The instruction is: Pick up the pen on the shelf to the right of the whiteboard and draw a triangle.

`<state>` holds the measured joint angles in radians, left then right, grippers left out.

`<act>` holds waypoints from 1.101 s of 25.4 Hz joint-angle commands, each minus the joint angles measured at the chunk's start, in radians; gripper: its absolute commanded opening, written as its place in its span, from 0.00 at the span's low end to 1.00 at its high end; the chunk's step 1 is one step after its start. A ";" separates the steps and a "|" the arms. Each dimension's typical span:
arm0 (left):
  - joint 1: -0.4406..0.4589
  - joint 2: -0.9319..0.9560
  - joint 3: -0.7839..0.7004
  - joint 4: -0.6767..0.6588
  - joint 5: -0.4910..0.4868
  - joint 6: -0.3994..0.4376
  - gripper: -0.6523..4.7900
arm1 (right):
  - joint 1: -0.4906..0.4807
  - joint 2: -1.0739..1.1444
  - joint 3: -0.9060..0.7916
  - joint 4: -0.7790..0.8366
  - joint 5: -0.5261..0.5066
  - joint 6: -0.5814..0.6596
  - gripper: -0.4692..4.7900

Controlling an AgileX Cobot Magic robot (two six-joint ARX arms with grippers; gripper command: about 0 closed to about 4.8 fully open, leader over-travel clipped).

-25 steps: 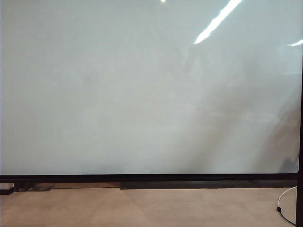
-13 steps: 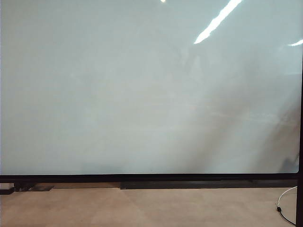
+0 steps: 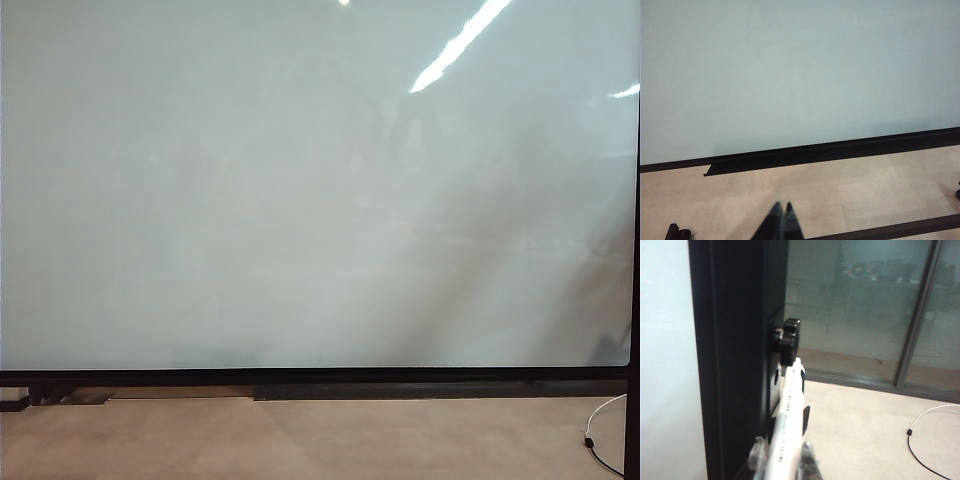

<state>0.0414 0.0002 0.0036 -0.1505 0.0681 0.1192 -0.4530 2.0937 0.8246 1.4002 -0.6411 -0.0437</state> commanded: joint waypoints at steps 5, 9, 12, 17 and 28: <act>0.000 0.000 0.003 0.009 0.003 0.001 0.11 | -0.004 -0.006 0.002 0.012 -0.016 -0.002 0.07; 0.000 0.000 0.003 0.009 0.003 0.001 0.11 | -0.010 -0.036 0.002 0.013 -0.032 -0.003 0.07; 0.000 0.000 0.003 0.008 0.003 0.001 0.11 | -0.028 -0.080 0.002 0.011 -0.031 -0.008 0.07; 0.000 0.000 0.003 0.009 0.003 0.001 0.11 | -0.093 -0.126 0.004 -0.005 -0.011 -0.009 0.07; 0.000 0.000 0.003 0.008 0.003 0.001 0.11 | -0.238 -0.390 -0.138 -0.044 0.027 0.103 0.07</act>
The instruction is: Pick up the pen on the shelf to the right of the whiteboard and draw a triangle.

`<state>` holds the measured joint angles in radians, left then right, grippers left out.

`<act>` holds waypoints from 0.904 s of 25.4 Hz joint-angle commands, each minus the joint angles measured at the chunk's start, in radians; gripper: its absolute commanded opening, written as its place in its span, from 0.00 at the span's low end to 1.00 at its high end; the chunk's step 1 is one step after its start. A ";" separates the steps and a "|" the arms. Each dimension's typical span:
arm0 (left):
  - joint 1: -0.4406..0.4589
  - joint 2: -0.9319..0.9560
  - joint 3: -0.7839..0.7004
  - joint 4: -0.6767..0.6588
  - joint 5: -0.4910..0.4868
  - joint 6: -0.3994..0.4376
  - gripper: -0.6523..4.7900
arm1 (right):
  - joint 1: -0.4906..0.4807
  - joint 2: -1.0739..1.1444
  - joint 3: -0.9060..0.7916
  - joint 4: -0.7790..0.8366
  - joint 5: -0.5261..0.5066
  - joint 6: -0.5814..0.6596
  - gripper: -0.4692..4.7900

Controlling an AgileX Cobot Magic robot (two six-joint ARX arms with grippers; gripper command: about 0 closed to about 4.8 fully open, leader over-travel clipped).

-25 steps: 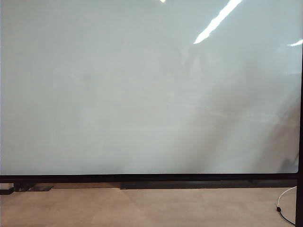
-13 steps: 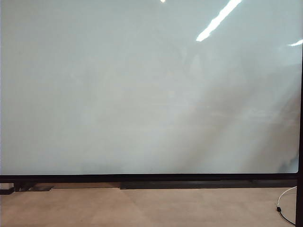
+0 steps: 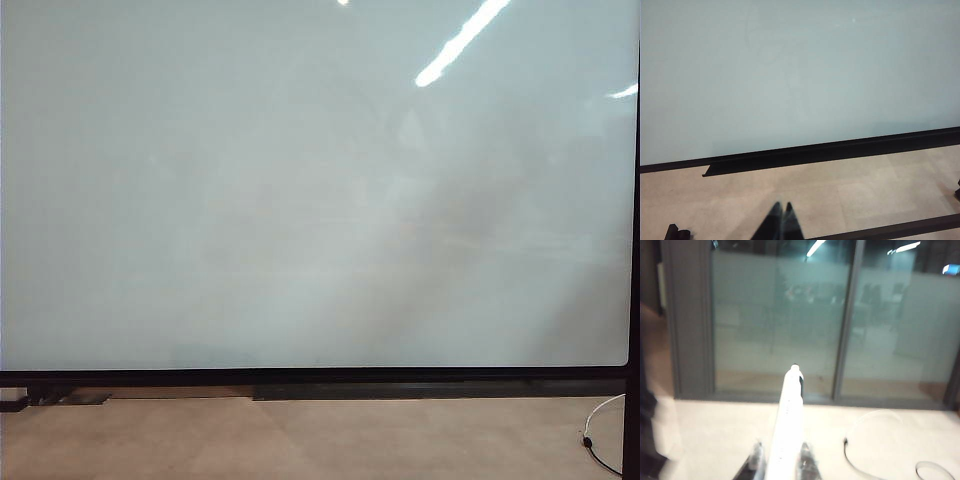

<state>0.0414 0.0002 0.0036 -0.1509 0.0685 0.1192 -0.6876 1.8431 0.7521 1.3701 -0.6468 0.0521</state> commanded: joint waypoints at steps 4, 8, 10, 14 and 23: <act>0.000 0.000 0.003 0.009 0.003 0.001 0.11 | -0.001 -0.523 -0.262 -0.211 0.135 -0.003 0.07; 0.000 0.000 0.003 0.009 0.003 0.001 0.11 | 0.038 -0.995 -0.408 -0.607 0.142 -0.002 0.07; 0.000 0.000 0.003 0.010 0.001 0.001 0.11 | 0.134 -1.189 -0.444 -0.792 0.159 -0.007 0.07; 0.000 0.000 0.003 0.009 0.002 0.001 0.11 | 0.497 -1.456 -0.452 -1.063 0.352 -0.053 0.07; 0.000 0.000 0.003 0.008 0.000 0.001 0.11 | 1.324 -1.074 -0.439 -0.688 0.845 -0.251 0.07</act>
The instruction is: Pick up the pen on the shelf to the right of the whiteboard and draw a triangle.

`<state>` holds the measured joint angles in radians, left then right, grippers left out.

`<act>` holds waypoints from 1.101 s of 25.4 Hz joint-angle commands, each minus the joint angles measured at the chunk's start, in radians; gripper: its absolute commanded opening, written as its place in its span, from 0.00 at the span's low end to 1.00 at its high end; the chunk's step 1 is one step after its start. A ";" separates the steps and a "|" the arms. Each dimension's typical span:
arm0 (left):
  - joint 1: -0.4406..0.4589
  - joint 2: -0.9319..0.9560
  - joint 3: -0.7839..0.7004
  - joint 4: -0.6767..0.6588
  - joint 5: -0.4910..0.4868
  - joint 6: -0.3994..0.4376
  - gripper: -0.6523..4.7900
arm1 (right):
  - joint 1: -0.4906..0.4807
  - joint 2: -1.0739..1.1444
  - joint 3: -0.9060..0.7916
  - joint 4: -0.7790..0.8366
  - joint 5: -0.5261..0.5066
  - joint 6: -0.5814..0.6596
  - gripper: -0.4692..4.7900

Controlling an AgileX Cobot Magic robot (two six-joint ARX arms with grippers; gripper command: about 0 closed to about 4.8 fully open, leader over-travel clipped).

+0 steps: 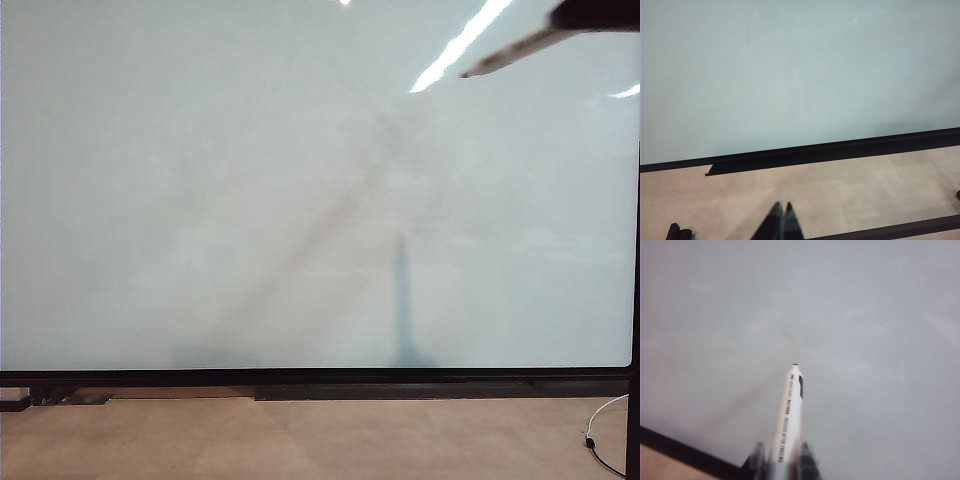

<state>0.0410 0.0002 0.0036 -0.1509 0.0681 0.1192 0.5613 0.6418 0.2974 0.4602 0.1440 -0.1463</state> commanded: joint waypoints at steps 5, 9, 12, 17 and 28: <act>0.000 0.000 0.003 0.009 0.003 0.001 0.11 | 0.122 0.413 0.128 0.360 0.032 -0.034 0.07; 0.000 0.000 0.003 0.009 0.003 0.001 0.11 | 0.134 0.583 0.264 0.361 -0.002 -0.035 0.07; 0.001 0.000 0.003 0.009 0.003 0.001 0.11 | 0.134 0.700 0.369 0.379 -0.081 -0.037 0.07; 0.000 0.000 0.003 0.009 0.003 0.001 0.11 | 0.132 0.761 0.425 0.404 -0.071 -0.042 0.07; 0.000 0.000 0.003 0.009 0.003 0.001 0.11 | 0.100 0.769 0.430 0.494 -0.042 -0.046 0.07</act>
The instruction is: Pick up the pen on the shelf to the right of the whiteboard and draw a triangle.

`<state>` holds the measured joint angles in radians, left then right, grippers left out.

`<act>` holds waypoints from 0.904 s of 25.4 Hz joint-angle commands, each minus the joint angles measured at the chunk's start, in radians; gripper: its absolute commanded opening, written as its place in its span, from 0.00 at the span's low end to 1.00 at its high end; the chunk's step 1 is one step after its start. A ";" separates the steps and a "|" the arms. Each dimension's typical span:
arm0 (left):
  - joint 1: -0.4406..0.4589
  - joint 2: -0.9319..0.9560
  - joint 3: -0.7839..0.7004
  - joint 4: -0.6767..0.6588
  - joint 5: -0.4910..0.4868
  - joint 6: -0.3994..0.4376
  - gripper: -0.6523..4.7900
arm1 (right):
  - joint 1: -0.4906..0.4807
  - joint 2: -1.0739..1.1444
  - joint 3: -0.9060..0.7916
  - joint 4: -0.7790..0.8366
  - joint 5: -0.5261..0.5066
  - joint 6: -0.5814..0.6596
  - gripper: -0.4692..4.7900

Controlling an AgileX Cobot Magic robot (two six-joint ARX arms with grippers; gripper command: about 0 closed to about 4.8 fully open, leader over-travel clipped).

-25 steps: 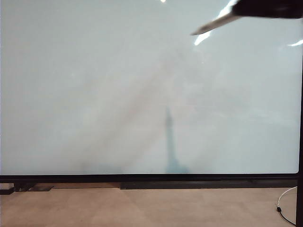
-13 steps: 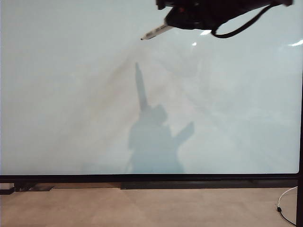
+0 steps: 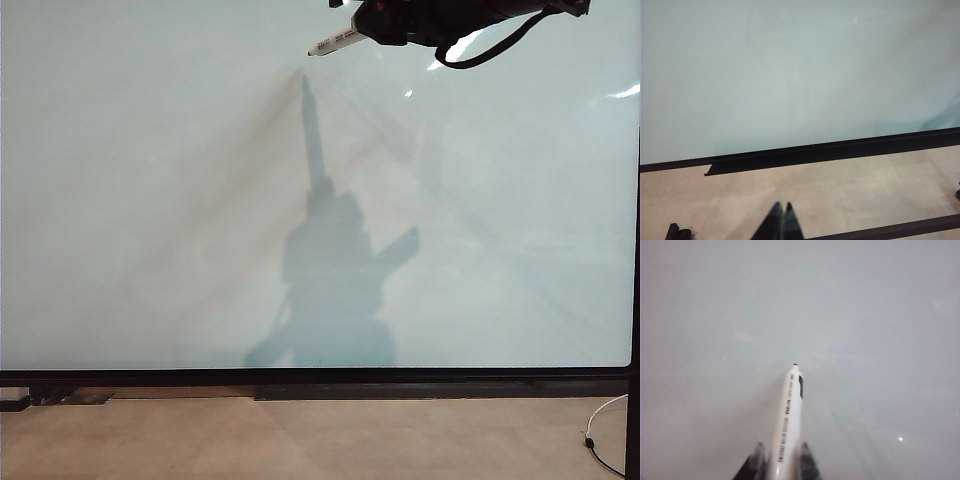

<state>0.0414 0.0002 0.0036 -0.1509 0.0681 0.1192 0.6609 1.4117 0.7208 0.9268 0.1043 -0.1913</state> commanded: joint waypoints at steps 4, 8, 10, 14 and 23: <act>0.000 0.000 0.003 0.009 0.003 0.001 0.11 | -0.020 0.031 0.029 0.065 -0.021 0.002 0.07; 0.000 0.000 0.003 0.008 0.002 0.001 0.11 | -0.021 0.048 0.054 0.057 -0.021 0.000 0.07; 0.000 0.000 0.003 0.009 0.003 0.001 0.11 | -0.021 0.052 0.056 0.058 -0.021 0.000 0.07; 0.000 0.000 0.003 0.009 0.003 0.001 0.11 | -0.020 0.058 0.055 0.037 -0.021 0.000 0.07; 0.000 0.000 0.003 0.009 0.003 0.001 0.11 | -0.019 0.158 0.058 0.055 -0.032 0.028 0.07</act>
<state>0.0414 0.0002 0.0036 -0.1505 0.0685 0.1192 0.6434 1.5600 0.7723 0.9699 0.0551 -0.1802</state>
